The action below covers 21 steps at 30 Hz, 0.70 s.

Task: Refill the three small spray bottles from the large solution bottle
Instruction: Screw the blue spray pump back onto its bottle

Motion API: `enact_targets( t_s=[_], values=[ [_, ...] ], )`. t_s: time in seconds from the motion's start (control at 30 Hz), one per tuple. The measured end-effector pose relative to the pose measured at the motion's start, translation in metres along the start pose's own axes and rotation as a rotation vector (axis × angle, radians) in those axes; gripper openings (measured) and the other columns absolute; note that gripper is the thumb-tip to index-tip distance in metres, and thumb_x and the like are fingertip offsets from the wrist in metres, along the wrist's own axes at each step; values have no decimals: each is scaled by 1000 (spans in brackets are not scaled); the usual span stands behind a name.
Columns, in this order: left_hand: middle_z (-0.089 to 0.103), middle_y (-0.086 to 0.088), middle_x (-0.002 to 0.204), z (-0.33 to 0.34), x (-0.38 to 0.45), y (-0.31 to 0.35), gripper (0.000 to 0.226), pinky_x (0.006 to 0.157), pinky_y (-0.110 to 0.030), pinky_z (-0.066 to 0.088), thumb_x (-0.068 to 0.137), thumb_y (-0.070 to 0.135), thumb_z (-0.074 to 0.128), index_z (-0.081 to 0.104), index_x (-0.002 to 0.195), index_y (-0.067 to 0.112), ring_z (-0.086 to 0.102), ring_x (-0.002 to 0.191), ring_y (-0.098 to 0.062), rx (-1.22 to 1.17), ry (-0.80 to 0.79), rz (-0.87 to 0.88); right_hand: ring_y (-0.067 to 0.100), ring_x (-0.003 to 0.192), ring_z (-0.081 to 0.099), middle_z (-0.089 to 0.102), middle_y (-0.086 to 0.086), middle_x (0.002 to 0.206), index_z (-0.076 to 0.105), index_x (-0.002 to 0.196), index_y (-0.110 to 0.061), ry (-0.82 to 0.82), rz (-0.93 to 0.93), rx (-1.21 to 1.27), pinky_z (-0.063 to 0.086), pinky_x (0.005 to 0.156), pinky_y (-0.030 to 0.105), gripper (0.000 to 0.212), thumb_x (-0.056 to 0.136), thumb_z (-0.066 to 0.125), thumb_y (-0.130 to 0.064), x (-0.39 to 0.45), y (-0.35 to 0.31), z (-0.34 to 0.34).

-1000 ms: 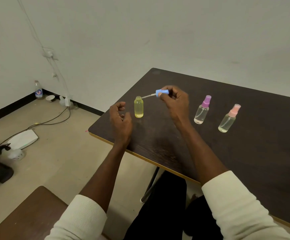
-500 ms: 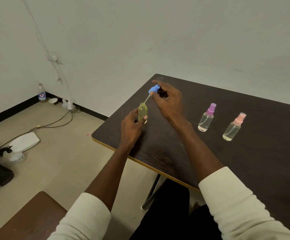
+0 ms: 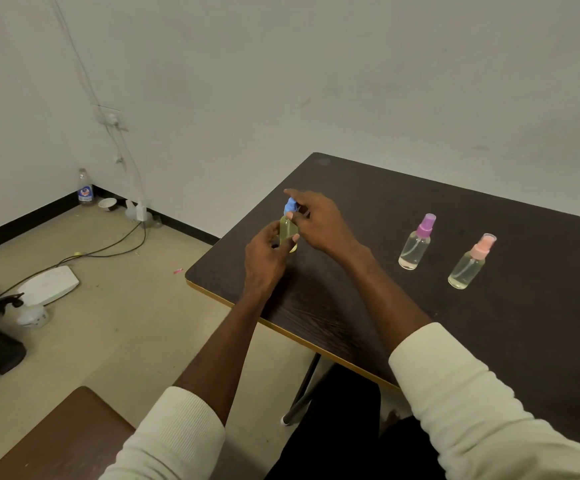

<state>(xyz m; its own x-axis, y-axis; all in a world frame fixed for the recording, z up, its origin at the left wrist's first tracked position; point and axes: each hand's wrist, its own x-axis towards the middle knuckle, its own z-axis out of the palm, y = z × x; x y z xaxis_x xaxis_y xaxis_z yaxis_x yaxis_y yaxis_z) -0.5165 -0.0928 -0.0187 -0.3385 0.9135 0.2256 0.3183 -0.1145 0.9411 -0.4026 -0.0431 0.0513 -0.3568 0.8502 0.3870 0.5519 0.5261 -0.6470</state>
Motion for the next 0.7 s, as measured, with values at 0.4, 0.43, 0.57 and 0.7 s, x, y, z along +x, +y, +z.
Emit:
enact_targets(
  t_s=[0.4,0.43,0.57,0.7],
  values=[
    [74,6,115,-1,-1,4,38,94,-33,57,93,38,71,67,127,21,70,103,-9,42,-115,65,16,89,62,65,-2,98,64,99,-20,-131,94,90,53,72,24,16,97,50,-12,-5,7,-9],
    [74,4,116,0,-2,5,39,94,-31,56,94,37,70,66,128,19,70,104,-9,59,-136,79,15,89,64,67,-2,99,64,101,-20,-127,111,92,50,72,23,15,97,52,-14,-9,10,-11],
    [76,4,112,7,-6,11,41,89,-24,57,92,38,71,67,128,19,71,100,-3,80,-271,128,10,90,63,69,-2,104,67,109,-13,56,201,144,43,72,15,20,91,66,-20,-30,23,-20],
    [75,10,102,27,-13,20,30,88,-26,57,91,34,73,69,118,21,71,95,0,93,-381,145,5,70,52,58,-7,83,55,89,-14,231,281,201,42,60,16,30,79,79,-28,-58,36,-33]
  ],
)
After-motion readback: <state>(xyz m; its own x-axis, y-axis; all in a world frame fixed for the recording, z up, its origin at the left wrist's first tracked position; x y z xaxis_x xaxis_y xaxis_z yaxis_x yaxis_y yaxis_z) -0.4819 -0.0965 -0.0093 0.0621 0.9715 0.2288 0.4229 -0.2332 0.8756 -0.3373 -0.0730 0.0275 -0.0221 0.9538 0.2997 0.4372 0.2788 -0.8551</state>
